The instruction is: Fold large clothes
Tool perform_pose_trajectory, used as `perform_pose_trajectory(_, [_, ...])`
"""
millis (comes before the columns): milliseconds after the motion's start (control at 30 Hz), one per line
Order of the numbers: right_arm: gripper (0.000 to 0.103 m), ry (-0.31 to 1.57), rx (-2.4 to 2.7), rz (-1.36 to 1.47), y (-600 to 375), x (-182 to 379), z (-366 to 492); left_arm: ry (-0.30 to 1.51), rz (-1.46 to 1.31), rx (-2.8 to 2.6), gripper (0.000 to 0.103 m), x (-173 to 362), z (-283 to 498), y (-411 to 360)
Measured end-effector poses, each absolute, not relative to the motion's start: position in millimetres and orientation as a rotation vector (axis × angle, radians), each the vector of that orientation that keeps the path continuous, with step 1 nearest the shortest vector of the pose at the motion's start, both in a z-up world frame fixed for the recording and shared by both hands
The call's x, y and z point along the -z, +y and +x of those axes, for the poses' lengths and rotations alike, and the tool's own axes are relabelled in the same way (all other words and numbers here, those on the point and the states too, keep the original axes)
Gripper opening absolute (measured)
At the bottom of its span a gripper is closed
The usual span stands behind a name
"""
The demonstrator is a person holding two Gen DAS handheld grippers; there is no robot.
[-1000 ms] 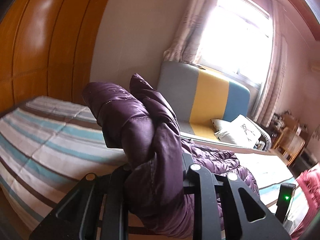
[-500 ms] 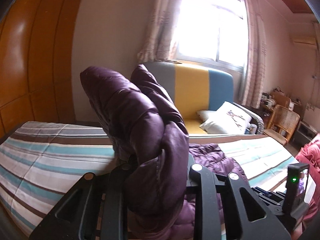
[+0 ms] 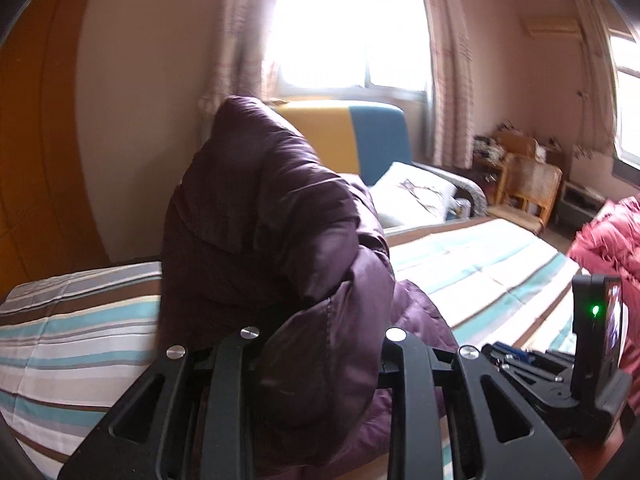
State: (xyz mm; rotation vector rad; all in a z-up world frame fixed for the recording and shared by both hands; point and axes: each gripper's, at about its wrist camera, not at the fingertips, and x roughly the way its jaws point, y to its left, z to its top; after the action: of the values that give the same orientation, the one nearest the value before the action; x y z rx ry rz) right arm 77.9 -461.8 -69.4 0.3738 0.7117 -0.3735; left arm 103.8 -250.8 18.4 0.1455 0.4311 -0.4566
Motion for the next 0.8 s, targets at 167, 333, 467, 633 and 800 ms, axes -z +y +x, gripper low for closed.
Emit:
perform_pose_trajectory(167, [0.011,0.715,0.394,0.411,-472,73,71,0.525,0.121,0.530,0.024,5,115,-275])
perform_pose_trajectory(333, [0.011,0.713,0.416,0.426,-480,74,64,0.564,0.159,0.564,0.024,27,116,-300])
perform_pose_trajectory(467, [0.011,0.716,0.421,0.448,-481,77,62,0.570,0.248,0.589,0.028,45,112,-321])
perform_pose_trajectory(633, [0.011,0.711,0.410,0.449,-480,74,61,0.581,0.200,0.698,0.066,32,105,-316])
perform_pose_trajectory(800, [0.011,0.695,0.389,0.452,-479,66,58,0.522,0.015,0.777,0.087,-10,83,-274])
